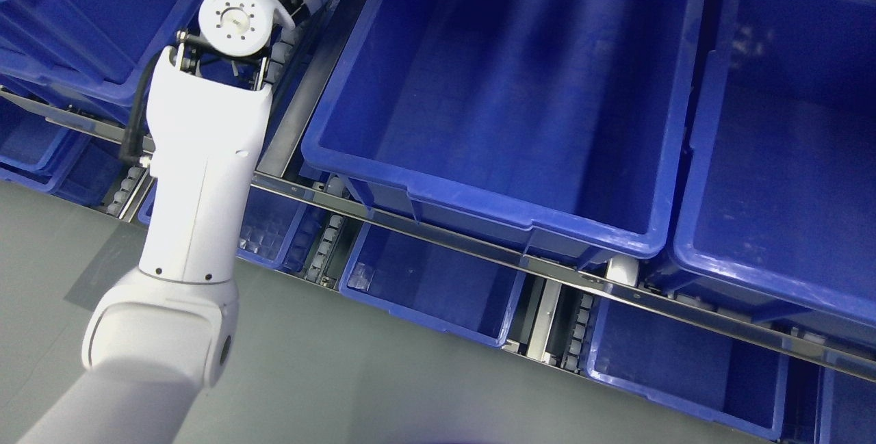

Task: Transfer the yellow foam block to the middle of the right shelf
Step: 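Extend the left hand over the middle blue bin and release the cube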

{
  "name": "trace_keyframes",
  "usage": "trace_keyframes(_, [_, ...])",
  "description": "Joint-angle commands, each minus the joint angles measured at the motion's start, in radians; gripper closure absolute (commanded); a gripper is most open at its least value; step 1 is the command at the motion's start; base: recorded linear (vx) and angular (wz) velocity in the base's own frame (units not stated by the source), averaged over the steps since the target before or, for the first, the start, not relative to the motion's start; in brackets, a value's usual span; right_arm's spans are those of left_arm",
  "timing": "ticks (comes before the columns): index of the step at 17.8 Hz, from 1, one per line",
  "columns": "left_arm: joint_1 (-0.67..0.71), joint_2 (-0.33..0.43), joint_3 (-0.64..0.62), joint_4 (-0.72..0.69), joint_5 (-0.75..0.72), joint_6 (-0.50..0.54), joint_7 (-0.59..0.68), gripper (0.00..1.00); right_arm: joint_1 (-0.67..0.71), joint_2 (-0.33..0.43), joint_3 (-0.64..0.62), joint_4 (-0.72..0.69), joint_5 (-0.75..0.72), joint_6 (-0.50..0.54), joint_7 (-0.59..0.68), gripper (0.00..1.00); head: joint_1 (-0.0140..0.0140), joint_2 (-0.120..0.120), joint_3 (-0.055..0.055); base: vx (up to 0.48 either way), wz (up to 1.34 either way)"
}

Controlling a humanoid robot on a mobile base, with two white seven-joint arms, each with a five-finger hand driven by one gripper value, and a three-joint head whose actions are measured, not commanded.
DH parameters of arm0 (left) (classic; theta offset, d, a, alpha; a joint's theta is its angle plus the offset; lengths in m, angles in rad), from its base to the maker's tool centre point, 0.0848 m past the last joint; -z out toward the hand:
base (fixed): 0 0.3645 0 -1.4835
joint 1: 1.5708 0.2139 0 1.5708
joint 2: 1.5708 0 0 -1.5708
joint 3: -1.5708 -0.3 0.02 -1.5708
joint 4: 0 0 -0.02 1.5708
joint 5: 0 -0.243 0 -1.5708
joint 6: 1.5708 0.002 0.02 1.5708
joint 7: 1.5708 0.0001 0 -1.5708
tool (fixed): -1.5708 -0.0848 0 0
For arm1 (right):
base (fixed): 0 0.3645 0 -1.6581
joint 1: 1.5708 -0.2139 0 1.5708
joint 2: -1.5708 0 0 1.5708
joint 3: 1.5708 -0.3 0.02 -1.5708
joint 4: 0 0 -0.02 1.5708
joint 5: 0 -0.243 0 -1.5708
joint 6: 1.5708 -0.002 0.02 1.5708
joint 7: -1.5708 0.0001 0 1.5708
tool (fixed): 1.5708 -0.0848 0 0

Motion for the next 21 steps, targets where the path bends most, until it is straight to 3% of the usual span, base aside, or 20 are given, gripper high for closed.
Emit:
trace_keyframes(1, [-0.107, 0.017, -0.233, 0.151, -0.129, 0.069, -0.048, 0.94, 0.002, -0.017, 0.0, -0.017, 0.003, 0.0, 0.0, 0.0, 0.0, 0.0, 0.0, 0.0, 0.0])
trace_keyframes(2, [-0.118, 0.017, -0.273, 0.177, -0.143, 0.082, -0.047, 0.86, 0.002, -0.017, 0.0, -0.017, 0.003, 0.0, 0.0, 0.0, 0.0, 0.0, 0.0, 0.0, 0.0])
trace_keyframes(3, [-0.127, 0.017, -0.295, 0.194, -0.149, 0.097, -0.045, 0.71, 0.002, -0.017, 0.0, -0.017, 0.003, 0.0, 0.0, 0.0, 0.0, 0.0, 0.0, 0.0, 0.0])
trace_keyframes(5, [-0.133, 0.017, -0.311, 0.206, -0.152, 0.137, -0.037, 0.24, 0.002, -0.017, 0.0, -0.017, 0.003, 0.0, 0.0, 0.0, 0.0, 0.0, 0.0, 0.0, 0.0])
trace_keyframes(10, [-0.132, 0.017, -0.26, 0.201, -0.142, 0.152, -0.037, 0.01, 0.002, -0.017, 0.0, -0.017, 0.003, 0.0, 0.0, 0.0, 0.0, 0.0, 0.0, 0.0, 0.0])
trace_keyframes(15, [-0.117, 0.017, -0.075, 0.166, -0.096, 0.143, -0.005, 0.0, 0.002, -0.017, 0.0, -0.017, 0.003, 0.0, 0.0, 0.0, 0.0, 0.0, 0.0, 0.0, 0.0])
trace_keyframes(17, [-0.09, 0.017, 0.034, 0.105, -0.065, 0.102, 0.094, 0.0, 0.002, -0.017, 0.0, -0.017, 0.003, 0.0, 0.0, 0.0, 0.0, 0.0, 0.0, 0.0, 0.0])
trace_keyframes(19, [-0.058, 0.017, 0.064, 0.085, -0.015, -0.004, 0.272, 0.0, 0.002, -0.017, 0.0, -0.017, 0.003, 0.0, 0.0, 0.0, 0.0, 0.0, 0.0, 0.0, 0.0])
trace_keyframes(21, [-0.008, 0.017, 0.077, 0.062, 0.004, -0.093, 0.34, 0.0, 0.002, -0.017, 0.0, -0.017, 0.003, 0.0, 0.0, 0.0, 0.0, 0.0, 0.0, 0.0, 0.0])
